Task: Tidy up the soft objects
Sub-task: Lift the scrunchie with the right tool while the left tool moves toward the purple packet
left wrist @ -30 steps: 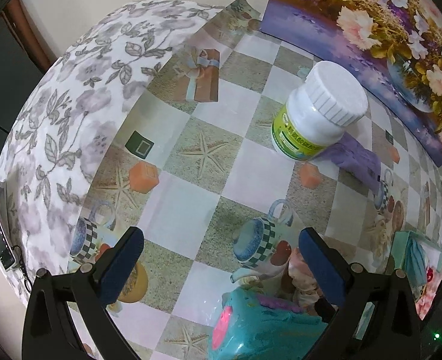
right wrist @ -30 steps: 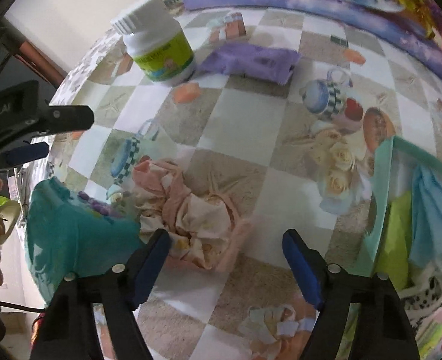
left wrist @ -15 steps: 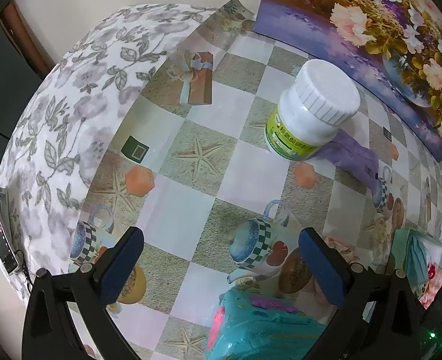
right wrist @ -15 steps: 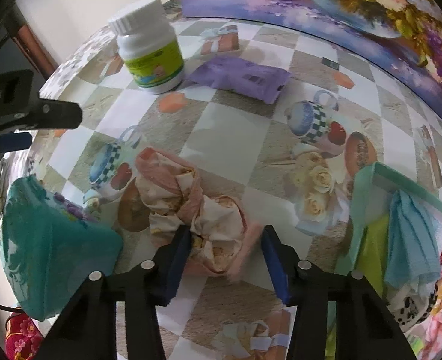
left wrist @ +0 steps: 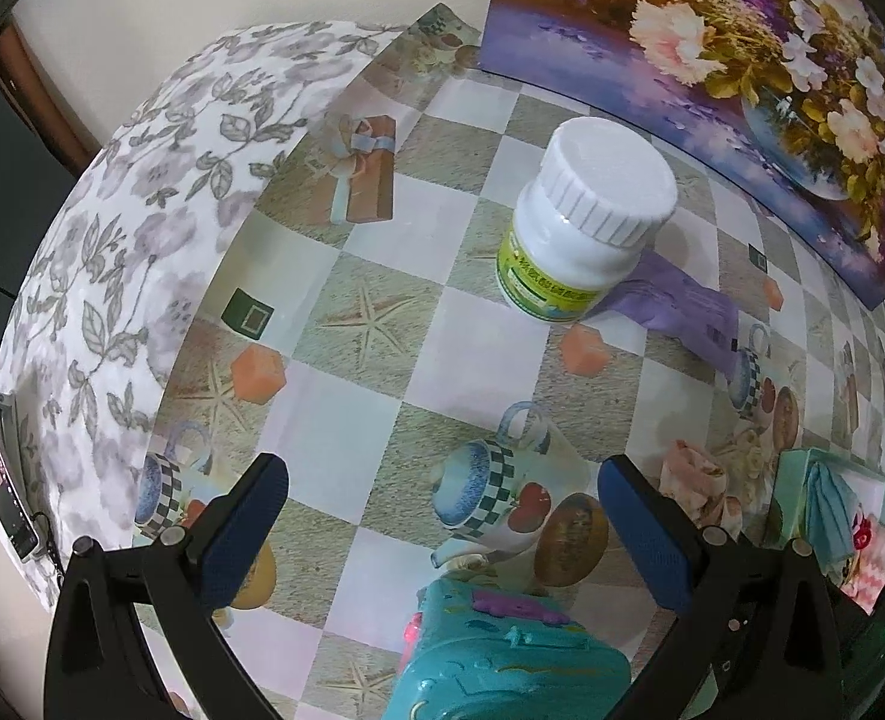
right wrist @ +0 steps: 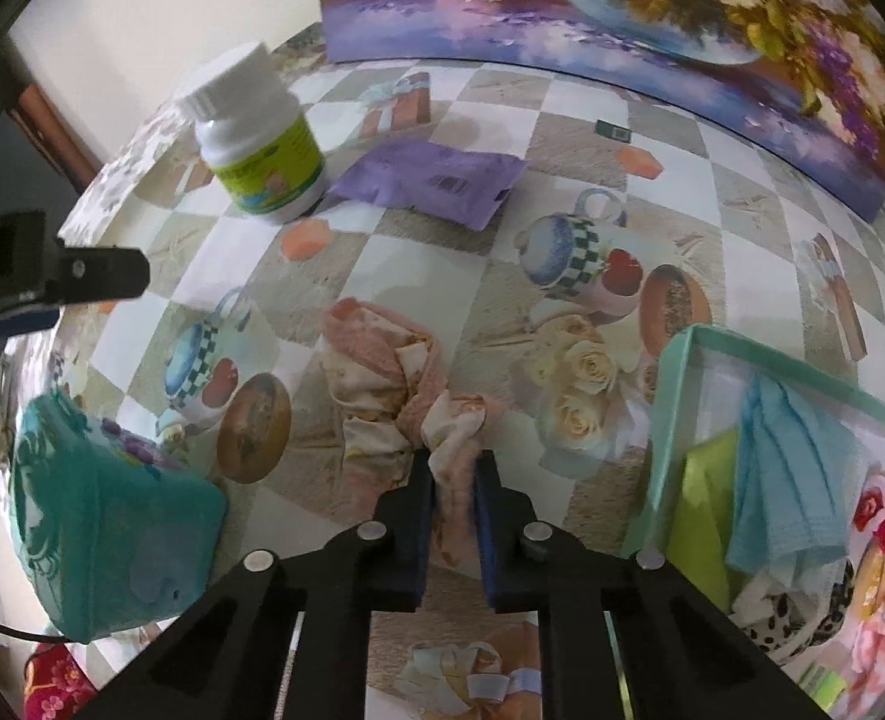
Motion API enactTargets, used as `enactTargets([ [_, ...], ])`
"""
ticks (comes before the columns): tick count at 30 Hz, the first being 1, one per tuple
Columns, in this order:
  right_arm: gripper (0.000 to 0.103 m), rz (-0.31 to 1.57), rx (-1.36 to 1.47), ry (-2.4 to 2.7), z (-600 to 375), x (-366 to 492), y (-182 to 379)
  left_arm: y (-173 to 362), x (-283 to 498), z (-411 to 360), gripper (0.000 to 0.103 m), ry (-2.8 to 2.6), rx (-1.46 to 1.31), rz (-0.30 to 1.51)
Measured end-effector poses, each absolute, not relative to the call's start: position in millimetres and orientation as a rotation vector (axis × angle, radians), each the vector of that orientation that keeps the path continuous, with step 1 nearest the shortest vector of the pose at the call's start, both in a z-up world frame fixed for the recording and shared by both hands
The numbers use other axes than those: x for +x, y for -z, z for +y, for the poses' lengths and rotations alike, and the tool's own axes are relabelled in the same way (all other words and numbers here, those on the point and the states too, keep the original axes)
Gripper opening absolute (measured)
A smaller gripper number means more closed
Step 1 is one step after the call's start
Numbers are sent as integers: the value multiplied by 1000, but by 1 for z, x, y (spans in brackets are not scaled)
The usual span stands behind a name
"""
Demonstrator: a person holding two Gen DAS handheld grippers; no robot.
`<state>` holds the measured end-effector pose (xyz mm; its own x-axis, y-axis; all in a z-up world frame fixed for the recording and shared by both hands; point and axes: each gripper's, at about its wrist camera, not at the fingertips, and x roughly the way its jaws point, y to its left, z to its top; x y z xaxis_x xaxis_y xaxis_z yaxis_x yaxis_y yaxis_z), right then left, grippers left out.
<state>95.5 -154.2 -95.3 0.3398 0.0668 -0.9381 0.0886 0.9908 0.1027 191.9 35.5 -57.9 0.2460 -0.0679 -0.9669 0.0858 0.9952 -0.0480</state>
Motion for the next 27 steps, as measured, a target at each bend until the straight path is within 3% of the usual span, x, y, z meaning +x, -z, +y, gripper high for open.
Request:
enactTargets([
  [27,11,1014,275,99,-206,82,24,46,191,19,103,149,-44,1275],
])
